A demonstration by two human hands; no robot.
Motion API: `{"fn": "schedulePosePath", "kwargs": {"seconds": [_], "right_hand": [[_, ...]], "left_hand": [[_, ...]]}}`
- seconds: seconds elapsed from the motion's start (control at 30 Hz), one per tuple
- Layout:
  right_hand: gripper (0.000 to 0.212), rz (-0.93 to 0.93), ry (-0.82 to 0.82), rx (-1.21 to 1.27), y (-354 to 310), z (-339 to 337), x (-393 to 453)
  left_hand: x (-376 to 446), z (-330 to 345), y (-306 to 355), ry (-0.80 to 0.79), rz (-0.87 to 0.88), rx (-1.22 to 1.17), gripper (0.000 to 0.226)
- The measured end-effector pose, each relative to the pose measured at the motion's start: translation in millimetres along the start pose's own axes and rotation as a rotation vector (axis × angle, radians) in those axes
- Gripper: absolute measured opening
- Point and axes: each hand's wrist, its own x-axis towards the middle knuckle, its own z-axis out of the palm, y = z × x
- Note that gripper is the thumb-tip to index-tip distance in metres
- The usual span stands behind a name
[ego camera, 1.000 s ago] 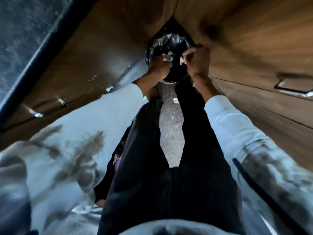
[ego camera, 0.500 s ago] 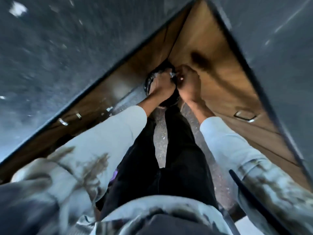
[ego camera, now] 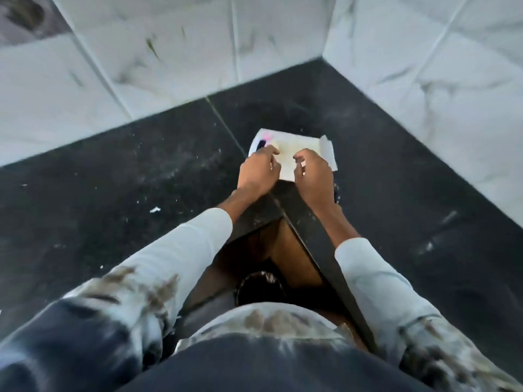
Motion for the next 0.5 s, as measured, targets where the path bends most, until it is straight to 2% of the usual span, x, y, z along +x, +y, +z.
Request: {"fn": "schedulePosePath", "kwargs": {"seconds": [0.2,0.3,0.5], "right_hand": [[0.027,-0.001,-0.145,-0.049,17,-18,47],[0.028,-0.002,-0.225,-0.074,25,-12,60],[0.027,0.048,-0.259,-0.061,34,14,80]], "left_hand": [[22,-8,-5,0.065,-0.046,0.047,0.032],[37,-3,-21,0.034,-0.085,0.072,0.033],[76,12,-53,-0.057,-0.071,0.09,0.04]]}}
